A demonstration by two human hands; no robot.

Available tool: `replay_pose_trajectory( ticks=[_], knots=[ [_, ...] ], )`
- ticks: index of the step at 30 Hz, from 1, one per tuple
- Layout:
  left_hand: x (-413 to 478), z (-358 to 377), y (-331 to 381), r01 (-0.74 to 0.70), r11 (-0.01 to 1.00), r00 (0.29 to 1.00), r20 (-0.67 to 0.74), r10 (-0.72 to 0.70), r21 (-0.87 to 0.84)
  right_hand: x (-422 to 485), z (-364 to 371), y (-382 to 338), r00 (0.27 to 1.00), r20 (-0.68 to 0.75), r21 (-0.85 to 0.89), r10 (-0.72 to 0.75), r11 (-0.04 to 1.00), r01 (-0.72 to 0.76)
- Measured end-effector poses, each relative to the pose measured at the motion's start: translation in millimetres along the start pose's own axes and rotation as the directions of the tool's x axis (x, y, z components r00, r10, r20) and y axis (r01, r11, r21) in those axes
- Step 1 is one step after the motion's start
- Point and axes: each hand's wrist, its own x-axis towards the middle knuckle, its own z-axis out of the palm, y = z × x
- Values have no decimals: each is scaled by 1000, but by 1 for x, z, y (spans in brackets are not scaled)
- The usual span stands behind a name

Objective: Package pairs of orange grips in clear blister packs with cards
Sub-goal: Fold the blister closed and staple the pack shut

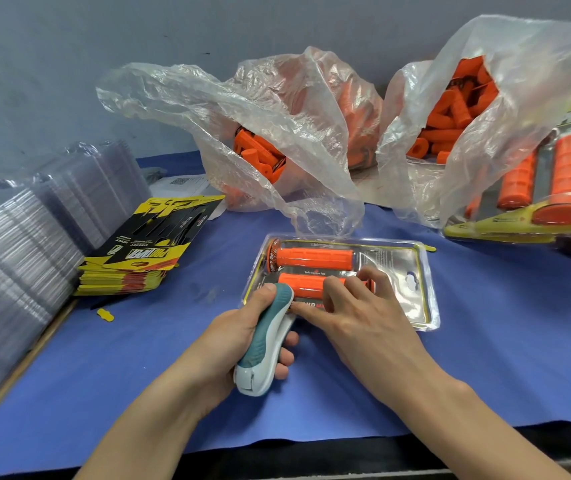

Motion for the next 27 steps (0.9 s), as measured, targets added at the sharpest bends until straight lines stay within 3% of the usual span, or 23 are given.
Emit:
replay_pose_trajectory(
  ticks=[5,8,12,15,27],
  knots=[
    [-1,0,1,20,999,999,27,-19,-29,0,3,2,999,-39,19,-22,1000,23],
    [0,2,1,26,997,998,53,-22,-76,4,3,-4,997,-64,50,53,998,-50],
    [-3,8,-2,22,995,994,113,-10,-102,13,-1,-13,998,63,65,-24,998,20],
    [-4,13,-2,25,993,988,154,-7,-114,19,-5,-13,997,61,43,-38,998,36],
    [-1,21,0,18,987,993,117,1,-161,19,3,-9,998,32,50,-52,998,50]
  ],
)
